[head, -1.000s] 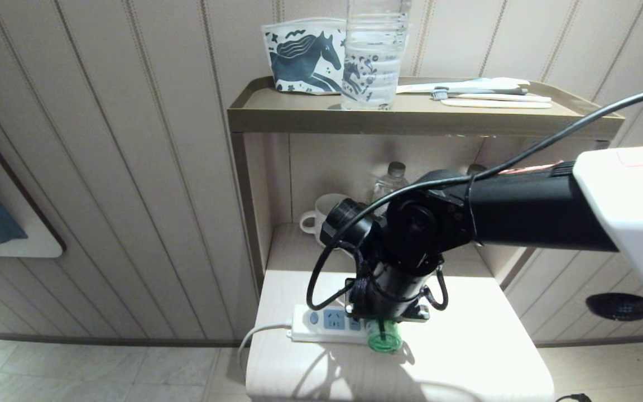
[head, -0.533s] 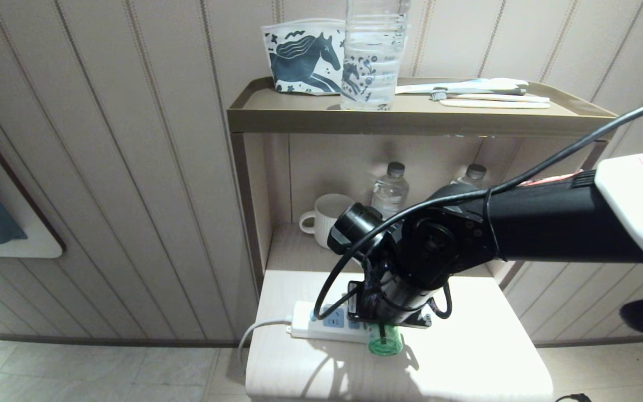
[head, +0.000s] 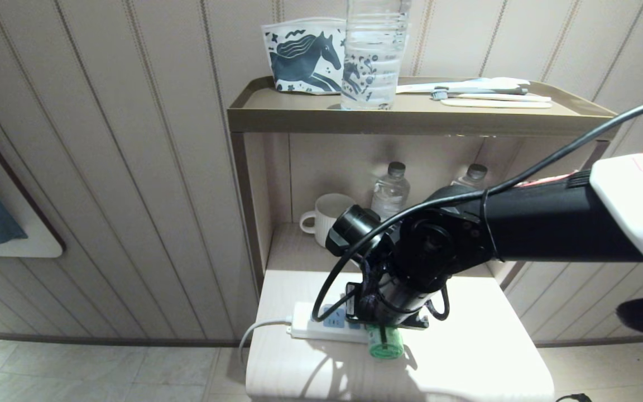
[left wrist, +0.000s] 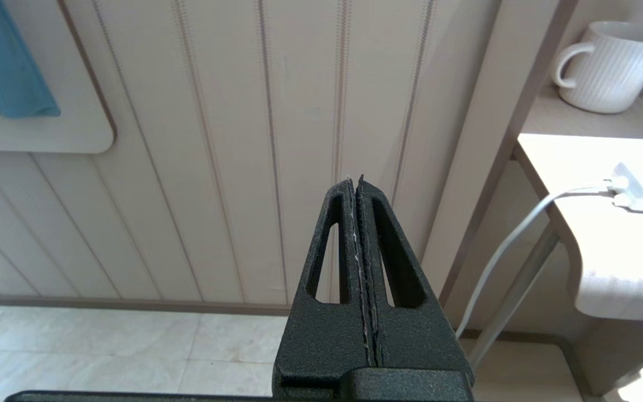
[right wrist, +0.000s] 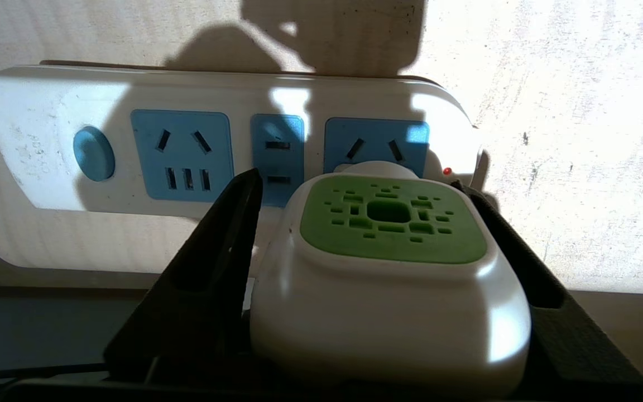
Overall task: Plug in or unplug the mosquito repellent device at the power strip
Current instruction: Insert the plug into the socket, then hold the socket with your left hand and unplug it with your right hand
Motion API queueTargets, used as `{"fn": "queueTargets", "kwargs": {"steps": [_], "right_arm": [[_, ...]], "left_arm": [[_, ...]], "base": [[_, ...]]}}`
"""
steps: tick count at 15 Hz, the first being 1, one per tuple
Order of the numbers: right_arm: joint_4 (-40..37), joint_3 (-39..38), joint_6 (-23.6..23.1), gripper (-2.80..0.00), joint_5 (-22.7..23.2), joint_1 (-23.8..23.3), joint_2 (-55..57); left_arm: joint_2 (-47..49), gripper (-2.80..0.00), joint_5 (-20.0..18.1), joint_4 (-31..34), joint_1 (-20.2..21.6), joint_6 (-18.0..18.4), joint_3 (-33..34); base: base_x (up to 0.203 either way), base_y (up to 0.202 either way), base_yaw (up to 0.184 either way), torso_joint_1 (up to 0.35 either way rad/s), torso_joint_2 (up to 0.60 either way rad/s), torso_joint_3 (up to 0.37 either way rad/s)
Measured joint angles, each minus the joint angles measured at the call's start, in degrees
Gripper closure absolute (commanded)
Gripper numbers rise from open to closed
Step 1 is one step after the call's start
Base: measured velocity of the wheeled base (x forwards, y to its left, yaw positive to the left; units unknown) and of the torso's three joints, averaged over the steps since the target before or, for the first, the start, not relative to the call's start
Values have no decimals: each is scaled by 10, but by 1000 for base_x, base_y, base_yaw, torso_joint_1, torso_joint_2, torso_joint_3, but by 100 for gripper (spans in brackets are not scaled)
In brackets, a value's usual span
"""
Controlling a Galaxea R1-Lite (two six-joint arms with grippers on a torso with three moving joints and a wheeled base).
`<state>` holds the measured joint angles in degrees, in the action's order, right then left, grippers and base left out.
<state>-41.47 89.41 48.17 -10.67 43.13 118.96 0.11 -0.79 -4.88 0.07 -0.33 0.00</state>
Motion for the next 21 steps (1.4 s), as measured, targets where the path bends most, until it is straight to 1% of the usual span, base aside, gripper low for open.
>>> {"fn": "queueTargets", "kwargs": {"steps": [7,13,16,17,18,21], "right_arm": [[-6,12,-7,-280,-1,1,-20],[-17,29,-33,-280,-7,8,-85],[-55,43,-32,-280,-23,16,-111],[-61,43,-32,-280,-37,23,-124],[-63,39,-35,0,-56,33,-142],[-69,22,-51,0,-112,66,-200]], "left_arm": [[0,0,0,3,0,1,0],[0,0,0,3,0,1,0],[0,0,0,3,0,1,0],[0,0,0,3,0,1,0],[0,0,0,3,0,1,0],[0,0,0,4,0,1,0]], "base": [[0,0,0,0,0,0],[0,0,0,0,0,0],[0,0,0,0,0,0],[0,0,0,0,0,0],[0,0,0,0,0,0],[0,0,0,0,0,0]]}}
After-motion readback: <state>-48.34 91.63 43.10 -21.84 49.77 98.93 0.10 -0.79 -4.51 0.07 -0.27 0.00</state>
